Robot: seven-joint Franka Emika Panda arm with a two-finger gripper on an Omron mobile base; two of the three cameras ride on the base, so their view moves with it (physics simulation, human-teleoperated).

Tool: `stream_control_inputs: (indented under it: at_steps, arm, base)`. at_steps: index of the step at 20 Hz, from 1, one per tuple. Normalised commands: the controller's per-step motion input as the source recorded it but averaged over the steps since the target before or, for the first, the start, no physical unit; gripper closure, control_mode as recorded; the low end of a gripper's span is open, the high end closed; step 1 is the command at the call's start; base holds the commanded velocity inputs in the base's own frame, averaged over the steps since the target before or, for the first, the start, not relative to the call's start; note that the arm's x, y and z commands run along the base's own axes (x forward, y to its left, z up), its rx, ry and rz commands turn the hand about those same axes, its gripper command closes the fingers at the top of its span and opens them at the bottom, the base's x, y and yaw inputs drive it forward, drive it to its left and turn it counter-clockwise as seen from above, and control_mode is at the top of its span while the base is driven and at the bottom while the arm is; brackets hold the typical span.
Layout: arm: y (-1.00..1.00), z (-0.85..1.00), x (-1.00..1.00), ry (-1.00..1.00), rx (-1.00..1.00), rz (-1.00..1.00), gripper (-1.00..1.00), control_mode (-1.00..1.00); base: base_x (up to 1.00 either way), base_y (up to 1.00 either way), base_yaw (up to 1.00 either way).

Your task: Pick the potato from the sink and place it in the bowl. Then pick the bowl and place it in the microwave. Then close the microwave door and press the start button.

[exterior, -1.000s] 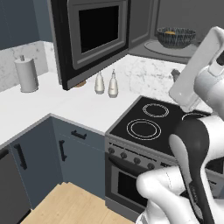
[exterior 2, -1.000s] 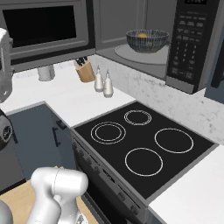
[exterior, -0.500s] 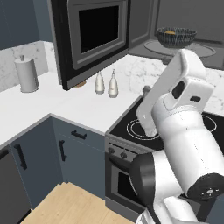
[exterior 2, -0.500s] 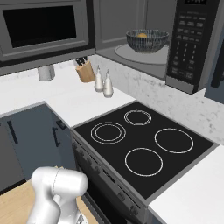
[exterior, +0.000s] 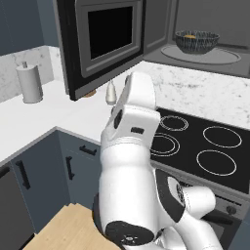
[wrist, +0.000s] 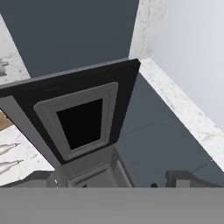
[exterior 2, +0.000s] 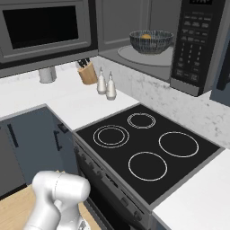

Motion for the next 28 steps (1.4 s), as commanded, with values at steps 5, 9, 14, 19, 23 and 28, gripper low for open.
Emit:
stream_control_inputs:
  at_steps: [5,9,14,19,23,28]
  arm:
    - [0.52,-0.25,0.31,0.0,-0.02,-0.1,-1.0,-1.0]
    - [0.42,-0.48,0.47,-0.01,0.0,-0.06,-1.0,-1.0]
    - [0.42,-0.52,0.74,0.0,-0.03,0.0,-1.0,-1.0]
    - [0.43,-0.37,0.88,0.0,-0.02,0.0,-1.0,-1.0]
    - [0.74,-0.42,0.74,0.0,-0.01,-0.01,-1.0,-1.0]
    - [0.74,-0.31,0.62,0.0,-0.01,-0.02,-1.0,-1.0]
  base:
    - [0.0,0.0,0.0]
    - [0.0,0.0,0.0]
    - [0.0,0.0,0.0]
    - [0.0,0.0,0.0]
    - [0.0,0.0,0.0]
    - [0.0,0.0,0.0]
